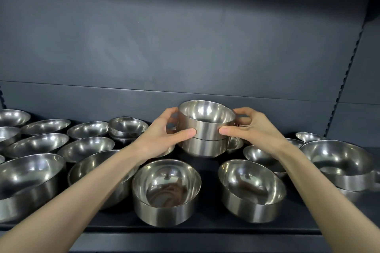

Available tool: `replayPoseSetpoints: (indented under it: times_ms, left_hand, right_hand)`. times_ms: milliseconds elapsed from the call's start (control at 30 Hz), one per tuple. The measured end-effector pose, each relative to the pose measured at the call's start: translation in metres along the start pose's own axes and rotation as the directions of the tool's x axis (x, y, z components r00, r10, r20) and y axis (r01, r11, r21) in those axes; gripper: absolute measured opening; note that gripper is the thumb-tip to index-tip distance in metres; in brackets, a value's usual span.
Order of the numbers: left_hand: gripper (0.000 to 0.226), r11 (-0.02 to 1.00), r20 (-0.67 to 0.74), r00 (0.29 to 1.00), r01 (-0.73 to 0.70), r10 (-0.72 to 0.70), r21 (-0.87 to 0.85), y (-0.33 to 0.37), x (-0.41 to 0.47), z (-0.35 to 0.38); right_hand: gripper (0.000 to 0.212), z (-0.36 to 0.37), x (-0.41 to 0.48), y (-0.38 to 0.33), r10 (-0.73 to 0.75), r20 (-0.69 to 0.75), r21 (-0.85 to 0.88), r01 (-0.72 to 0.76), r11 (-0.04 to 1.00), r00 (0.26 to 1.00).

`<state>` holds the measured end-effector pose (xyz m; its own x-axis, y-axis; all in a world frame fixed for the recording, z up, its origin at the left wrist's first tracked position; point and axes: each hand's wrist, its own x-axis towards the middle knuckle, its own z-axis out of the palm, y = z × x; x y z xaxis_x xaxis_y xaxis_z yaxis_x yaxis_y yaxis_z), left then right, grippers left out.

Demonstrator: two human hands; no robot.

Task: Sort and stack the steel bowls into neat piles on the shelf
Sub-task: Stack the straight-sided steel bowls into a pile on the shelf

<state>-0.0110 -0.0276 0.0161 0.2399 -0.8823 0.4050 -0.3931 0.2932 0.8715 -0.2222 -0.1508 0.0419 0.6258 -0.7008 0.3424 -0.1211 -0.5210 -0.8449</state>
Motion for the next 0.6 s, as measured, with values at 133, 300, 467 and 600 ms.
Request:
replayPoseSetpoints:
  times_ms: [133,300,467,600]
  left_hand:
    - [0.078,0.997,-0.018,0.997,-0.076,0.076,-0.002,0.006,-0.014,-0.004]
    - [0.079,0.992,-0.085,0.991,-0.109,0.103,-0.062,0.011,-0.041,-0.014]
    - [0.080,0.997,-0.207,0.976,-0.070,0.063,-0.028,0.009,-0.074,-0.031]
    - [0.064,0.996,-0.194,0.979,-0.069,0.056,-0.061,0.004,-0.100,-0.040]
  right_hand:
    - [0.073,0.007,-0.011,-0.013,-0.057,-0.044,0.052,0.059,0.997,0.997]
    - [0.066,0.026,-0.033,-0.036,-0.080,-0.068,0.069,0.085,0.994,0.994]
    - [0.063,0.054,-0.060,-0.052,-0.054,-0.124,0.097,0.066,0.993,0.991]
    - [0.059,0.075,-0.078,-0.055,-0.023,-0.132,0.122,0.039,0.992,0.991]
